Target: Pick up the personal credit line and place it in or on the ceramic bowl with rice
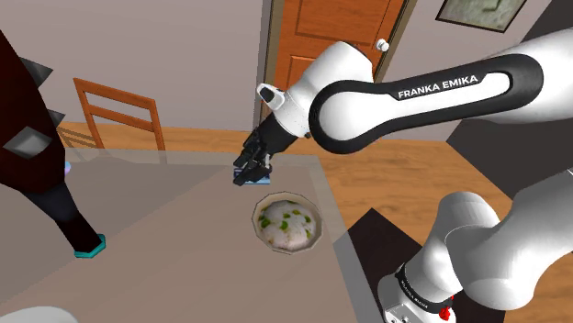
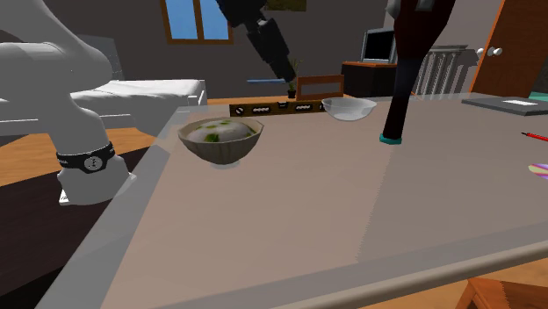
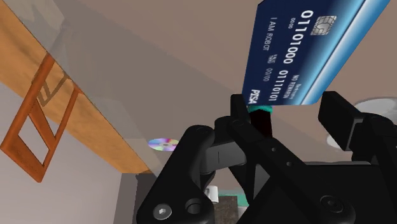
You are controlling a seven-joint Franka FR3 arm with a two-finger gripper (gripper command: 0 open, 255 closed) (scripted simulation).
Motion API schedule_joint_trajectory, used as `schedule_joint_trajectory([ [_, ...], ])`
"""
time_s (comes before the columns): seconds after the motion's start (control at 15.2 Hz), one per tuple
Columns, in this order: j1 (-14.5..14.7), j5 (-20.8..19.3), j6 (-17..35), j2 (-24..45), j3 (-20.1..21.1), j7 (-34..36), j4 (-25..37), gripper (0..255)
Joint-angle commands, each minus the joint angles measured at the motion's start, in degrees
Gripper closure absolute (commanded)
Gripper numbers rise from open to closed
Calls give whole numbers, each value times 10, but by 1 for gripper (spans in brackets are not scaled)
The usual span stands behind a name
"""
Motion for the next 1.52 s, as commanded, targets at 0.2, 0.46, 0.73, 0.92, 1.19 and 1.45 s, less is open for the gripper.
schedule_joint_trajectory([
  [0.2, -12, -13, -30, -131, 10, 19, -99, 255],
  [0.46, -24, -25, -73, -238, 17, 35, -164, 255],
  [0.73, -14, -11, -37, -225, 14, 20, -187, 255],
  [0.92, -4, 0, -9, -212, 10, 8, -203, 255],
  [1.19, 12, 18, 32, -191, 2, -11, -222, 255],
  [1.45, 34, 40, 74, -166, -10, -34, -238, 255],
])
